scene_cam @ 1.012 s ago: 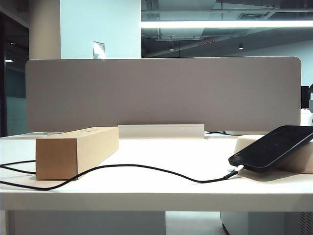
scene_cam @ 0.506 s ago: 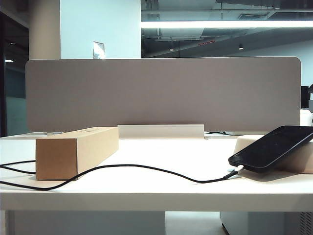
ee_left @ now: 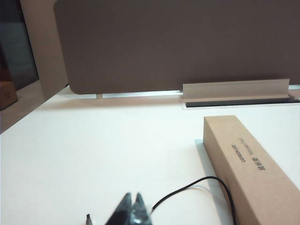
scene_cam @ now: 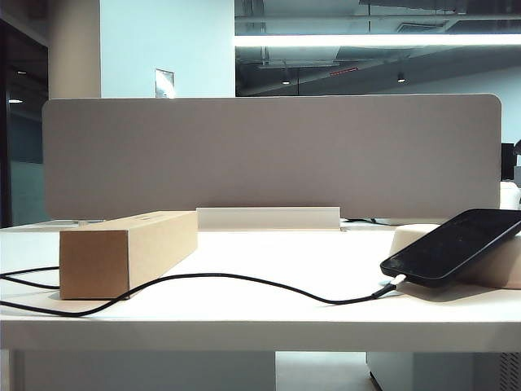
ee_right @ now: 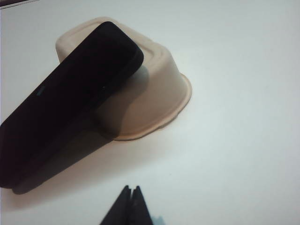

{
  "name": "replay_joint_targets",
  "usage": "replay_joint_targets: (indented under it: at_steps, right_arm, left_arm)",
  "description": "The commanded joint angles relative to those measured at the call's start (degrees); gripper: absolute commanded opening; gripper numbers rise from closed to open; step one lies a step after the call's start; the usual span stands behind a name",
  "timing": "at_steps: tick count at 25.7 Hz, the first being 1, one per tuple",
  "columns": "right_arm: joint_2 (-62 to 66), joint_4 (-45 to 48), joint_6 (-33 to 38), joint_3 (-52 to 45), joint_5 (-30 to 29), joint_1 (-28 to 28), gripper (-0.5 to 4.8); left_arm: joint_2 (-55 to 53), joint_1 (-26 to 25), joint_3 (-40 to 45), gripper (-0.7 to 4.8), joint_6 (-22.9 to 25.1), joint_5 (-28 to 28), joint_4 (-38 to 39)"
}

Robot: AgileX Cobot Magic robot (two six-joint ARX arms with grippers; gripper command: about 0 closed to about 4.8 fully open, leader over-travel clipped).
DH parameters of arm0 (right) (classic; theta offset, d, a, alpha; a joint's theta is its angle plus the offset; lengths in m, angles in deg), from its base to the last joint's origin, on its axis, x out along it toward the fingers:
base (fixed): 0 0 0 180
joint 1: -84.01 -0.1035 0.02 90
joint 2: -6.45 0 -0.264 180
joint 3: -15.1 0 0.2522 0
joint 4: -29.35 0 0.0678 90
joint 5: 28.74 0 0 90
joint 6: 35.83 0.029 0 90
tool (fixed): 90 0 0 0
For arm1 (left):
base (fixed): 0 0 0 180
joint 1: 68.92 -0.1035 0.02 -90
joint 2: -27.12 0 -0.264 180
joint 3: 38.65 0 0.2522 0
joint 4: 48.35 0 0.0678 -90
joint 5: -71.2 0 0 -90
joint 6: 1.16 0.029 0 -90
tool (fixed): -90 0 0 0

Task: Pick up the charging cable and the phone, plug the charging cable into the charging port on the phone, and finally place them back on the table.

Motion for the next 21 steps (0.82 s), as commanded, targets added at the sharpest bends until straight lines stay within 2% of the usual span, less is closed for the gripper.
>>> replay_joint_targets:
  at_steps: [1,6,10,16,21]
  right_arm:
    - [0.0,0.6,-0.2,-0.3,0.2,0.0,-0.01]
    - [-0.1,0.4,-0.2,-0.3,0.2,0.0,-0.01]
    - [-5.6,-1.0,-0.2,-0.3,0.3,1.2,-0.01]
    - [-14.3,-2.2,-7.5,-0.3,0.0,4.1,-0.01]
    - [-18.4,-2.9,-8.3,-0.3,0.1,4.4,-0.01]
  left_arm:
    - [0.0,0.0,-0.2,-0.06,0.2,0.2,0.2]
    - [0.0,0.0,-0.2,-0.06,0.2,0.2,0.1]
    - [0.0,-0.1,-0.2,-0.06,0.2,0.3,0.2]
    - [0.0,-0.1,-0.2,-0.06,0.2,0.3,0.1]
    - [0.0,-0.1,-0.2,-0.06,0.2,0.3,0.1]
